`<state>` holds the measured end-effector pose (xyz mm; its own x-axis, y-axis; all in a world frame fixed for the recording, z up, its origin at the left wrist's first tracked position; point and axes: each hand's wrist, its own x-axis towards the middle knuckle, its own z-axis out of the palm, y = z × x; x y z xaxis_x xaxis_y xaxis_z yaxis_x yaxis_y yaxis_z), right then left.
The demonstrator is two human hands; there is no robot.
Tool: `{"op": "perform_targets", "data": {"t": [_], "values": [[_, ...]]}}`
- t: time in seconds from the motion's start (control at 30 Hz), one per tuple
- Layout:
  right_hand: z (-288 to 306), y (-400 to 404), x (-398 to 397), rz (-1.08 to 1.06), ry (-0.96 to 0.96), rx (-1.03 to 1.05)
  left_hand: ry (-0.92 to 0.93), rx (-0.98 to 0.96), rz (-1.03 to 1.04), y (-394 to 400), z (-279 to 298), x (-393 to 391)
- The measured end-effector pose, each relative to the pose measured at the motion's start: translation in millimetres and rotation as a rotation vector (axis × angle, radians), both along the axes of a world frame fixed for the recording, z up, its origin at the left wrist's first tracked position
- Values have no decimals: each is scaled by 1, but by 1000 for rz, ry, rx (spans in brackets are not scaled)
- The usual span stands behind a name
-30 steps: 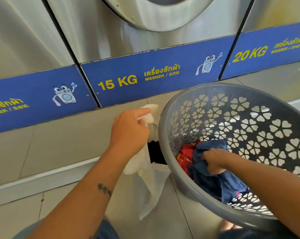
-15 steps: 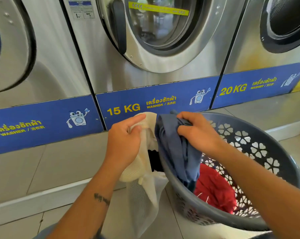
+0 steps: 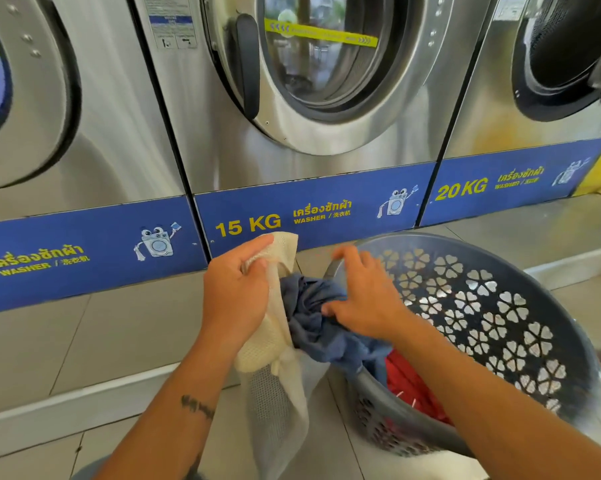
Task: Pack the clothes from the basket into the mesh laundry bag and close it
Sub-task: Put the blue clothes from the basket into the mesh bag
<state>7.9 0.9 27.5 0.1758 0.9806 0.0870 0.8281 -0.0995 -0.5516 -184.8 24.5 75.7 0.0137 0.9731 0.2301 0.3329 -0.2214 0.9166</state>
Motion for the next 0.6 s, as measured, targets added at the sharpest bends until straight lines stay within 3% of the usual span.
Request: {"op": "perform_targets", "data": {"t": [0.03, 0.07, 0.13, 0.2, 0.37, 0.47, 0.57, 0.6], "values": [[-9, -1, 6, -56, -51, -126, 3, -8, -2, 0, -1, 0], [-15, -5, 10, -67, 30, -273, 6, -11, -5, 0, -1, 1], [-29, -9, 10, -39, 440, -439, 7, -11, -9, -1, 0, 3], [-35, -7, 10, -68, 589, -375, 6, -5, -13, -1, 0, 2], [-14, 3, -3, -143, 361, -62, 42, -23, -29, 2, -4, 5], [7, -1, -27, -95, 431, 93, 32, 5, -21, 2, -3, 2], [12, -5, -43, 97, 663, 21, 4, 35, -9, 2, -2, -3], [9, -6, -46, 162, 618, -1, -10, 40, -5, 2, 0, -5]]}}
